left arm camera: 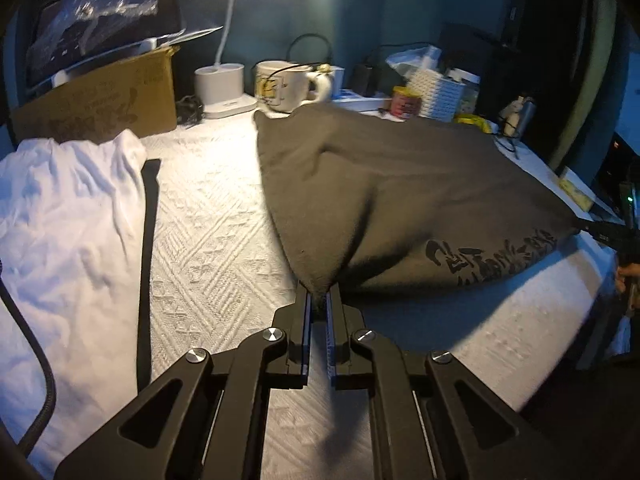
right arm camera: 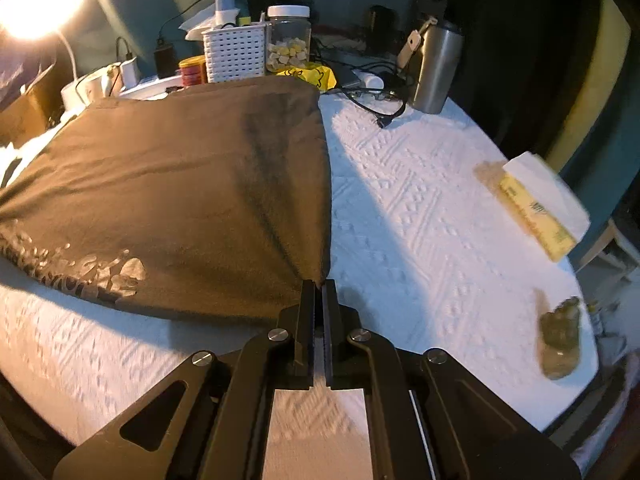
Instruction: Fold small clothes
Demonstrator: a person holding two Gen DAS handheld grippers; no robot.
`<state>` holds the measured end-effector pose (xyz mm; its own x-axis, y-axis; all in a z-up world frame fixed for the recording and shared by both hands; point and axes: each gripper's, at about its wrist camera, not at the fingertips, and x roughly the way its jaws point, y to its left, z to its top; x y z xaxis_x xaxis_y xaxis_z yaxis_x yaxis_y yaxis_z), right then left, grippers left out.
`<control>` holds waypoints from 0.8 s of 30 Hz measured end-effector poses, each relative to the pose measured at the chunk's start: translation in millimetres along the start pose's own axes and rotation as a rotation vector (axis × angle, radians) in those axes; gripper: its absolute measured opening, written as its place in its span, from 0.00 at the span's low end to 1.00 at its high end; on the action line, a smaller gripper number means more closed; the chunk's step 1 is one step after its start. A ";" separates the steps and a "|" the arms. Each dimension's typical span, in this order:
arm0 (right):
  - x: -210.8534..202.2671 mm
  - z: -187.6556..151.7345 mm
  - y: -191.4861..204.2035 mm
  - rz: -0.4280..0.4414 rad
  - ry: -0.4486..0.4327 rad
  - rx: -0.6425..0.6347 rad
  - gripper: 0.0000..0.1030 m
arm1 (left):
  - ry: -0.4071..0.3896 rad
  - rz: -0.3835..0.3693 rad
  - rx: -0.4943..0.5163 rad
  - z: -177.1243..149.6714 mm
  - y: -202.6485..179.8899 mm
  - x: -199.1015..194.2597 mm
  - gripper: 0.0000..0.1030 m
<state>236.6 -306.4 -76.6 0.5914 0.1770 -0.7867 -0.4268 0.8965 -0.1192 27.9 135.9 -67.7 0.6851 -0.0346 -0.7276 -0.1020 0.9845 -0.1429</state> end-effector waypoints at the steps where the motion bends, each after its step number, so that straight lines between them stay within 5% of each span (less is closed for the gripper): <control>1: -3.9 -1.9 -0.7 -0.005 0.002 -0.005 0.04 | -0.003 -0.005 0.014 -0.4 -3.1 -4.5 0.05; 18: -30.3 -59.8 -13.5 -0.023 0.051 0.065 0.04 | 0.157 -0.045 0.028 -46.6 -19.2 -4.3 0.05; 24: -26.0 -70.5 -18.3 -0.014 0.059 0.125 0.04 | 0.209 -0.009 0.053 -48.9 -22.0 0.6 0.17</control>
<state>180.8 -356.0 -96.7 0.5540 0.1428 -0.8202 -0.3277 0.9431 -0.0571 -4.8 105.8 -97.8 0.5210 -0.0725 -0.8505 -0.0551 0.9914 -0.1183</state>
